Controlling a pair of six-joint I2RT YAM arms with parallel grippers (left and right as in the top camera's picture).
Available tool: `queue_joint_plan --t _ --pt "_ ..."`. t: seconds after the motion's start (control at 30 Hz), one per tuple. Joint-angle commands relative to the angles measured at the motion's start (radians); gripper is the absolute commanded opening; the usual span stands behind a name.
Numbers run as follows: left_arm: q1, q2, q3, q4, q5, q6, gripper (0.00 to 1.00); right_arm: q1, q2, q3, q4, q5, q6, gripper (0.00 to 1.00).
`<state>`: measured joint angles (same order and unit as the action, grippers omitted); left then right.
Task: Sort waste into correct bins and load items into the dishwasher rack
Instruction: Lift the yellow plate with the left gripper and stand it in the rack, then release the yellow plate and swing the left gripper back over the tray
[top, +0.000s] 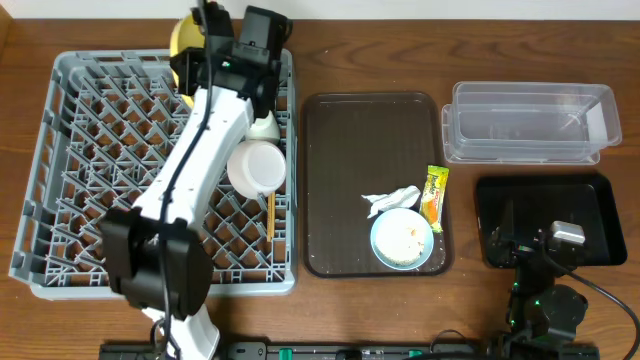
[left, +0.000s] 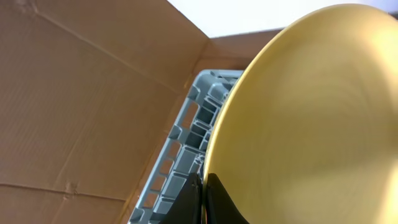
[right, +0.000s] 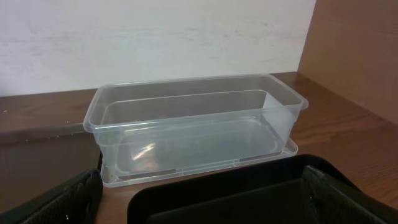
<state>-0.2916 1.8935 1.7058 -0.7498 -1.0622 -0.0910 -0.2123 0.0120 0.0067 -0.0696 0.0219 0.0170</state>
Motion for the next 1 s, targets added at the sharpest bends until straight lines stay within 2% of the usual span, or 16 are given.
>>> queue_joint_plan --t 0.0,0.3,0.57,0.73,0.97 --pt "-0.002 0.036 -0.010 0.007 -0.034 0.021 0.06 -0.007 -0.006 -0.001 -0.003 0.003 -0.007 0.99" --pt "-0.004 0.079 -0.015 0.008 -0.015 0.031 0.06 -0.007 -0.006 -0.001 -0.003 0.003 -0.007 0.99" --pt "-0.082 0.079 -0.015 -0.039 0.183 0.031 0.08 -0.007 -0.006 -0.001 -0.003 0.003 -0.007 0.99" --pt "-0.156 0.079 -0.015 -0.058 0.218 0.031 0.17 -0.007 -0.006 -0.001 -0.003 0.003 -0.007 0.99" --pt "-0.245 0.076 -0.015 -0.078 0.217 0.031 0.43 -0.007 -0.006 -0.001 -0.003 0.003 -0.007 0.99"
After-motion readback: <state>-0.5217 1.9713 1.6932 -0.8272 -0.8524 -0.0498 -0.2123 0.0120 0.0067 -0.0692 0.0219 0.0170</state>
